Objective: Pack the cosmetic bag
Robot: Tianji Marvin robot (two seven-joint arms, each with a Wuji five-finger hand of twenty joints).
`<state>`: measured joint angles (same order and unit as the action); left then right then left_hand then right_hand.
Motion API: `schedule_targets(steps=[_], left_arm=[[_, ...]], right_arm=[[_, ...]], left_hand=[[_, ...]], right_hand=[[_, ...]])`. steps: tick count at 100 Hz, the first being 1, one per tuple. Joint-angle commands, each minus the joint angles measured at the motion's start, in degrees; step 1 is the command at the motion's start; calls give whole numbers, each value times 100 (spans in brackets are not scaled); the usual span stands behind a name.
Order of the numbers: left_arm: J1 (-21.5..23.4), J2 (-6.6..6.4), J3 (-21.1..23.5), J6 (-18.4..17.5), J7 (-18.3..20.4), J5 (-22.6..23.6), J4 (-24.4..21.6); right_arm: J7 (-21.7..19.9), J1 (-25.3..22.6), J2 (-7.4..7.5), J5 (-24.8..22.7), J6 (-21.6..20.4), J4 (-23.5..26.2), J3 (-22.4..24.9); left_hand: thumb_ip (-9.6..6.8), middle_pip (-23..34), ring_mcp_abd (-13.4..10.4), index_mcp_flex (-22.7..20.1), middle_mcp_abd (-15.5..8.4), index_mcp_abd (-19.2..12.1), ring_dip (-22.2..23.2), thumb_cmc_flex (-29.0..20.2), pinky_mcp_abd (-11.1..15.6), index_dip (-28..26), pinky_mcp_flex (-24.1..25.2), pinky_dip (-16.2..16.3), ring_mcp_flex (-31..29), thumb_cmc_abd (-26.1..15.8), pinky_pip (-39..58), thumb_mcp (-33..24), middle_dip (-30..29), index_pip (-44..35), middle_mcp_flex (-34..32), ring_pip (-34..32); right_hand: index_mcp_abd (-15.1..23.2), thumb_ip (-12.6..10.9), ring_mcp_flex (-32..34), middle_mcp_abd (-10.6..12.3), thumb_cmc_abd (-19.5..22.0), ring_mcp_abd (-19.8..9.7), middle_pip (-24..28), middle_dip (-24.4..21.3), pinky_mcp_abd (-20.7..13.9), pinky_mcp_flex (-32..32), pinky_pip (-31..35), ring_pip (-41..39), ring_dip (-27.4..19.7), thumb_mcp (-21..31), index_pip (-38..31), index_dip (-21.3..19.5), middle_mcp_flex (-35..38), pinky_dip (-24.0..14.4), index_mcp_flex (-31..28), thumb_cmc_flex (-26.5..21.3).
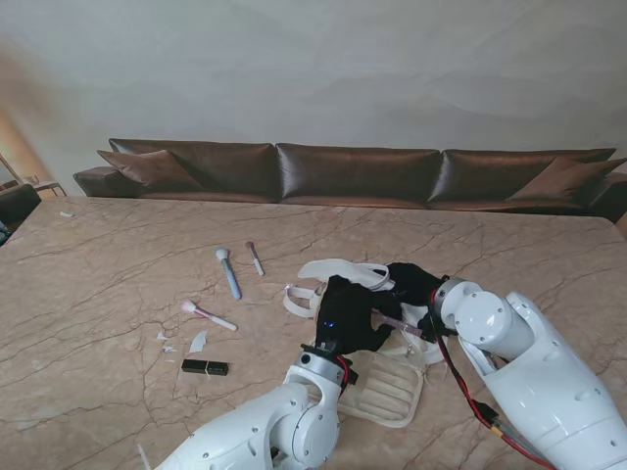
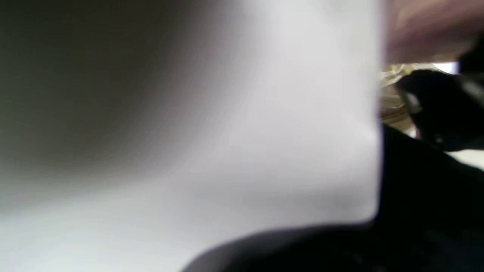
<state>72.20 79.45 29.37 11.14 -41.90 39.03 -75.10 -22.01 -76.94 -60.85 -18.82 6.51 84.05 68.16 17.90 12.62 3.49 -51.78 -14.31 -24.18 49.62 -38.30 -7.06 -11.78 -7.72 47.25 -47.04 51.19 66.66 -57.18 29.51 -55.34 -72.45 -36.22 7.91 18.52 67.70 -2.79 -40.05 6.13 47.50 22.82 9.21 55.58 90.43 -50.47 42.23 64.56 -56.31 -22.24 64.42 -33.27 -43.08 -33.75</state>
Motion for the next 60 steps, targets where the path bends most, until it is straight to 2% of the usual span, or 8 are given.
schedule_targets(steps=[1, 26, 60], left_arm=[[-51, 20, 4, 28, 42, 39, 29], [-250, -140, -84, 154, 329, 329, 151], [-386, -291, -182, 453, 601, 633, 258]], right_arm=[[-65, -52, 14, 13, -26, 83, 10], [-162, -87, 38, 18, -28, 155, 82], [-181, -68, 43, 9, -74, 144, 77]], left_hand=[[-6, 67, -184, -440, -481, -890, 9, 21, 165, -163, 148, 103, 148, -90, 130, -472, 47, -400, -234, -17], [-7, 87, -158, -465, -457, -882, 33, 15, 156, -197, 230, 84, 199, -70, 72, -518, 46, -393, -267, -48], [-51, 75, -11, -362, -186, -620, 114, -30, 71, -165, 345, 43, 285, -276, -12, -441, 44, -374, -248, -131]], right_hand=[[505, -120, 718, -38, 348, 110, 246, 49, -136, 297, 614, -835, 148, 562, -490, -73, 250, -21, -475, -397], [510, -125, 721, -32, 350, 100, 258, 58, -143, 317, 651, -902, 143, 558, -485, -94, 248, -19, -474, -394], [523, -122, 712, -14, 364, 95, 246, 53, -144, 317, 662, -904, 114, 543, -474, -102, 234, -8, -468, -383]])
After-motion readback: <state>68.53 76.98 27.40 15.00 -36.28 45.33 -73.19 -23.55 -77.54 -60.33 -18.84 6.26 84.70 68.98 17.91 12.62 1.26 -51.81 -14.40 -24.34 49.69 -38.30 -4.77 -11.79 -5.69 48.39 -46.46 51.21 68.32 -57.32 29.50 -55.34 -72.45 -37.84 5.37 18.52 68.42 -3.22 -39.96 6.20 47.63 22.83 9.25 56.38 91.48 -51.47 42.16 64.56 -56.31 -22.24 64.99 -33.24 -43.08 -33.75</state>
